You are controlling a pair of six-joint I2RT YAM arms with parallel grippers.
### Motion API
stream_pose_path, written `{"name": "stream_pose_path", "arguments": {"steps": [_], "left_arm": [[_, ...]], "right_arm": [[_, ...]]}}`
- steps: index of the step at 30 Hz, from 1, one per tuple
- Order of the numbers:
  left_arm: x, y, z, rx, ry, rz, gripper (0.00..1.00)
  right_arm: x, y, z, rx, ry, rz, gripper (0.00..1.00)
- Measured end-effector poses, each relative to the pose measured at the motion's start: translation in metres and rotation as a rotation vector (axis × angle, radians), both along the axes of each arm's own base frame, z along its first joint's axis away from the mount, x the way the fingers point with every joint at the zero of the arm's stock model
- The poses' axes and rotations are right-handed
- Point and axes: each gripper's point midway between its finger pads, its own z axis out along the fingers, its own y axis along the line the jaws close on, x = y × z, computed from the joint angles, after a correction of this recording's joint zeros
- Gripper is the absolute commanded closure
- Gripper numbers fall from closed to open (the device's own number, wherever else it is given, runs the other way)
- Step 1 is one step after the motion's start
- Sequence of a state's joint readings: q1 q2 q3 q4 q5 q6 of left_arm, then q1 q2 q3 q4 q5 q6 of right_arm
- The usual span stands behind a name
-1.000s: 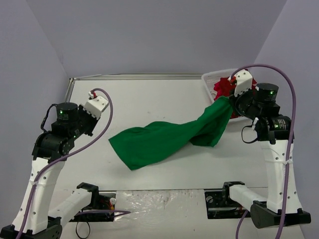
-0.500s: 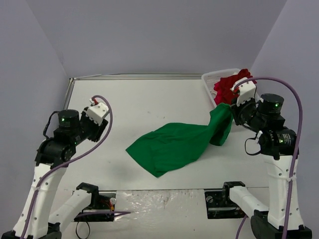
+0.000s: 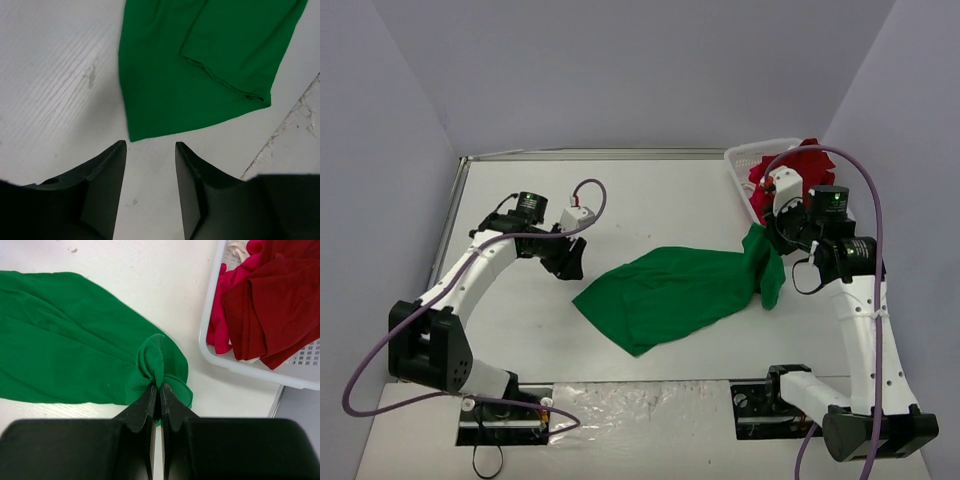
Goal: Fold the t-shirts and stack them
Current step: Flatten out the tshirt
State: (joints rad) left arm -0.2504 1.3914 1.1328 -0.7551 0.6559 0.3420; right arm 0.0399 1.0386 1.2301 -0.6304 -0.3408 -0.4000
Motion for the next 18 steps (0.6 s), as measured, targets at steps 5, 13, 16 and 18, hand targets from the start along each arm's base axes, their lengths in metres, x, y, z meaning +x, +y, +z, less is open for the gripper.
{"name": "stream_pose_path", "arguments": {"steps": [5,13,16,18], "left_arm": [[0.002,-0.038,-0.01,-0.039,0.068,-0.111,0.61],[0.003,-0.082,-0.053,-0.027,0.207,-0.23,0.67],[0.007,-0.087,-0.073,-0.012,0.254,-0.241,0.68],[0.009,-0.09,-0.086,-0.002,0.282,-0.246,0.68]], "right_arm": [[0.005,0.0,-0.009,0.003,0.009,-0.003,1.0],[0.009,-0.004,-0.027,0.004,0.052,-0.019,1.0],[0.009,-0.006,-0.031,0.004,0.062,-0.026,1.0],[0.009,-0.007,-0.032,0.005,0.062,-0.03,1.0]]}}
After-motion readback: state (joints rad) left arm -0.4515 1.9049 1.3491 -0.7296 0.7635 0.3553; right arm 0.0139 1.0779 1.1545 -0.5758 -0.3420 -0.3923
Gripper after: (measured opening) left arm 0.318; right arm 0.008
